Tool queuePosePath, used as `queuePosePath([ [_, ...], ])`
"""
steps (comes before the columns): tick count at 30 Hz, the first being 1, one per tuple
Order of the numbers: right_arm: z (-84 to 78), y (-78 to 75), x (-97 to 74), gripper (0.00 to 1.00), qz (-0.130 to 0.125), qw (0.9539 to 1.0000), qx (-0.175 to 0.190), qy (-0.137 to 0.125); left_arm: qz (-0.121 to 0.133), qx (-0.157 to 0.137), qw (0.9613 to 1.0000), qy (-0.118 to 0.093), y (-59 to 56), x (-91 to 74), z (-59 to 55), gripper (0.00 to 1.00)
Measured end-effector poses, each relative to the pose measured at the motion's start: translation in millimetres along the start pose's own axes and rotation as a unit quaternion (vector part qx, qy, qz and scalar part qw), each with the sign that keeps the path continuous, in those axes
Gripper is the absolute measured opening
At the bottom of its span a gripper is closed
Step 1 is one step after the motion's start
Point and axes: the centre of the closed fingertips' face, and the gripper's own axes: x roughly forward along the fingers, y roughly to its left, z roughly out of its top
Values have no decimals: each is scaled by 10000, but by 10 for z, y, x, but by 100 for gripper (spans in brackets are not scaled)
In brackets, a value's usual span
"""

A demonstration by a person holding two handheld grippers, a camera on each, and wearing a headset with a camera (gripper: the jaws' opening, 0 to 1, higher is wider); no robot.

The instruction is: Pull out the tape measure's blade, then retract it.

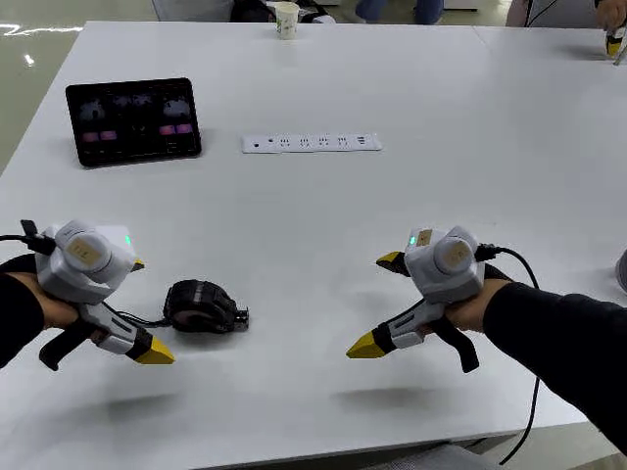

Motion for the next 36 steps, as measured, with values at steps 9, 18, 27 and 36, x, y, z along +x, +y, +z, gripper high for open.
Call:
queuePosePath([
  [9,164,106,284,99,355,9991,-248,32,-284,412,9985,206,-35,177,176,88],
  [18,289,193,529,87,506,9978,-414,77,-468,667,9961,331,-89,349,249,80],
  [27,453,329,722,81,773,9914,-1054,73,-624,987,9926,348,-101,447,310,59],
  [36,681,318,819,70,779,9901,-1166,-40,-728,1457,9860,345,-121,505,365,35],
])
